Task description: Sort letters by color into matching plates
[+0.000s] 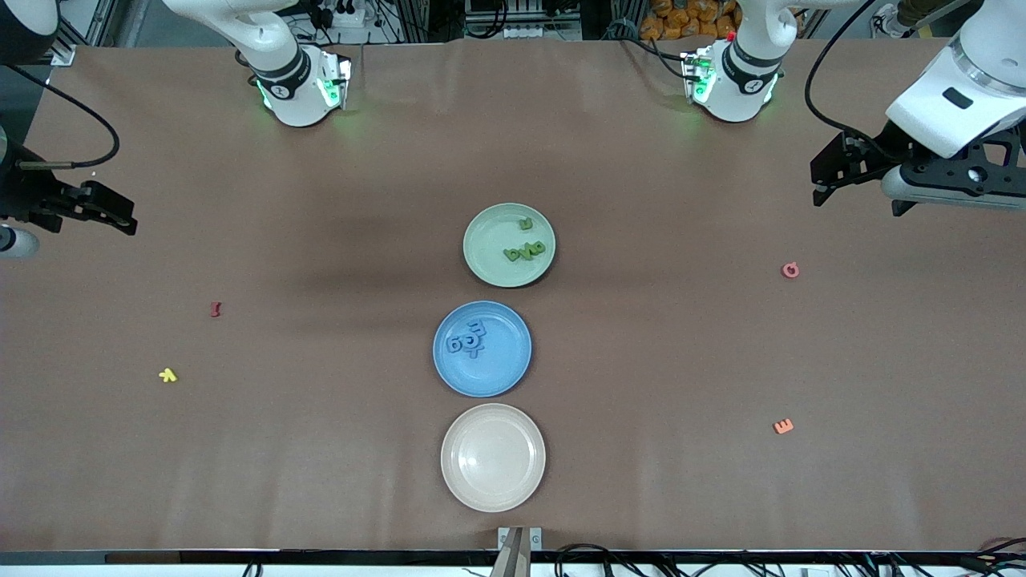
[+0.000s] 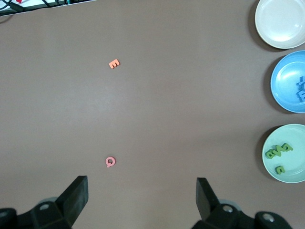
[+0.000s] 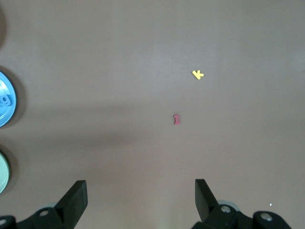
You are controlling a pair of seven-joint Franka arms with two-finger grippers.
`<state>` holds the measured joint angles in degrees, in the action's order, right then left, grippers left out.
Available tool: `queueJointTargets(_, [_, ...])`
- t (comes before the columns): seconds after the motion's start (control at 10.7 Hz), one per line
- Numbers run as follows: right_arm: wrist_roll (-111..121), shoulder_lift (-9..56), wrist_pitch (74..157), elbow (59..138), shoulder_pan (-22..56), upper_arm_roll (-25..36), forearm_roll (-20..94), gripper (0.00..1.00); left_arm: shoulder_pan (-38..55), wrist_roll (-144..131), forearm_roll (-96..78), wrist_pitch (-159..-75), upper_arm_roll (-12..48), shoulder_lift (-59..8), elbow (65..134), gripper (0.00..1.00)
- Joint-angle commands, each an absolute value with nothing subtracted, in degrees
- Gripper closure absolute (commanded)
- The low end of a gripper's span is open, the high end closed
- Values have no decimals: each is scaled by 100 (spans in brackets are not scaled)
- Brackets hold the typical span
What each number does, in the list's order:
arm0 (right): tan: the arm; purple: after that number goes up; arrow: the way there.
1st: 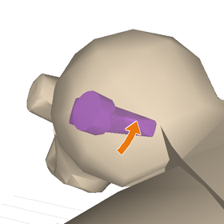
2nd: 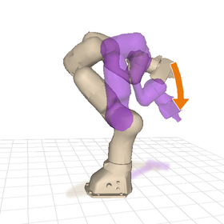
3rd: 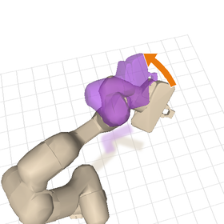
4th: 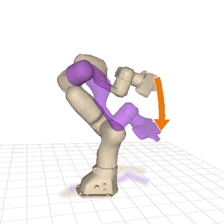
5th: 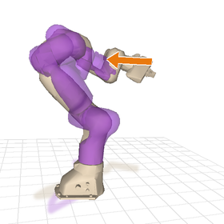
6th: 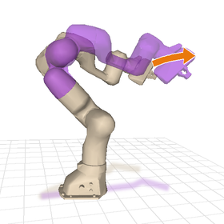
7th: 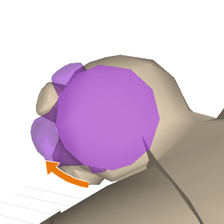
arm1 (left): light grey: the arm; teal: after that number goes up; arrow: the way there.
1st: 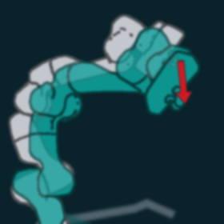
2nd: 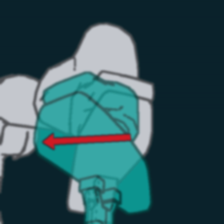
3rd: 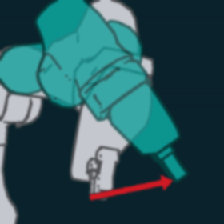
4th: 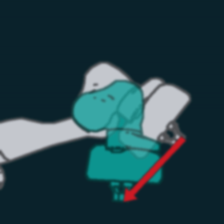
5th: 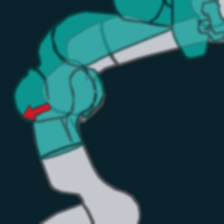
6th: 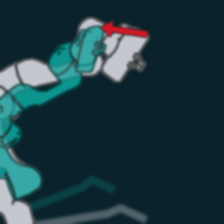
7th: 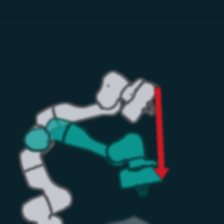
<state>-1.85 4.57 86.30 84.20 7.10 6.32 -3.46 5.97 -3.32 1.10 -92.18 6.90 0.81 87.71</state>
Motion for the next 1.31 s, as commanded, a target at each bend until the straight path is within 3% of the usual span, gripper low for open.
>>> queueJointTargets(0.0, [-281,448,8736,8385,747,615,-492,0,554,-334,70,-9097,721,88,8692,0])
queueJointTargets(1.22, [-246,650,8657,8007,624,633,-396,0,545,-334,70,-9097,721,88,8701,0])
